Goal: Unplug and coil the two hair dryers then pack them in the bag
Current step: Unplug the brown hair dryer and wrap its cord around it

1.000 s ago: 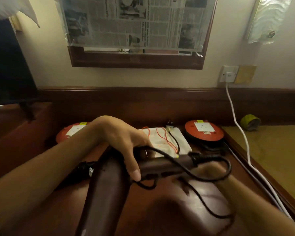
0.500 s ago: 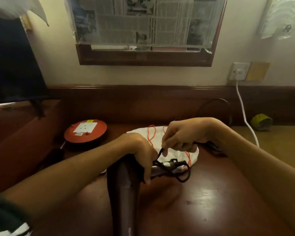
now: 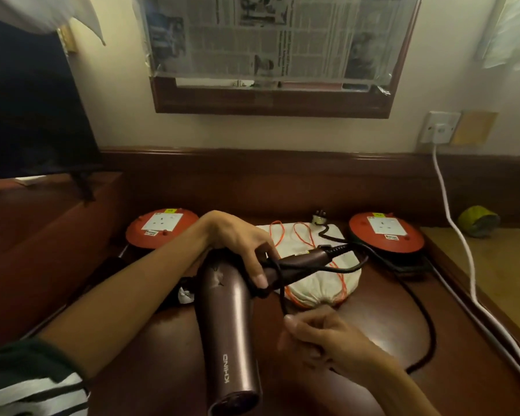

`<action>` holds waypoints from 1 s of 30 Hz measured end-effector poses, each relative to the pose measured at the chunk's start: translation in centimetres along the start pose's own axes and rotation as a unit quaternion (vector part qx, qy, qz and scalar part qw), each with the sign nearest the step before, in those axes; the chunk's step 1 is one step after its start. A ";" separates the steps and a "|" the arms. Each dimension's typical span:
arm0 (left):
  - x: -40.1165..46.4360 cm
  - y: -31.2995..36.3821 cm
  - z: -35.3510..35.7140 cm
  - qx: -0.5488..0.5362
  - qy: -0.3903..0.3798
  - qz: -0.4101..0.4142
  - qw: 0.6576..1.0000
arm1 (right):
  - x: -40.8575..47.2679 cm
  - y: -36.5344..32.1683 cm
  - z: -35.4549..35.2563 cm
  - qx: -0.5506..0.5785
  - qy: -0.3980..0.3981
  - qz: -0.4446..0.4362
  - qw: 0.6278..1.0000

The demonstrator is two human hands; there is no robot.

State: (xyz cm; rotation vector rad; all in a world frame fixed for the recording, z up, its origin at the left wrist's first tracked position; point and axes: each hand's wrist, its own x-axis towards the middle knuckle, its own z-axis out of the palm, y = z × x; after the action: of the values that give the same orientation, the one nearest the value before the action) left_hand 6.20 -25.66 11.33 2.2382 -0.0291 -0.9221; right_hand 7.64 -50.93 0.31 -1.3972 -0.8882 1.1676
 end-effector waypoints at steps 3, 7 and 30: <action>0.1 1.3 0.7 0.001 -0.037 0.020 0.999 | 1.5 2.1 -0.2 -0.004 -0.022 0.026 0.999; 0.1 3.4 2.4 0.019 -0.079 0.043 0.996 | 2.6 2.5 -1.0 0.004 -0.064 0.037 0.997; -2.0 2.4 0.0 0.187 0.074 -0.057 0.978 | 0.3 -11.1 -1.5 -0.174 0.029 -0.042 0.984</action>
State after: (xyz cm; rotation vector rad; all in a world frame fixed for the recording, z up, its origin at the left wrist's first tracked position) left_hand 5.29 -26.99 14.02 2.6773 -0.0075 -0.8625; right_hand 10.11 -49.27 11.14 -1.6465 -1.1363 0.9326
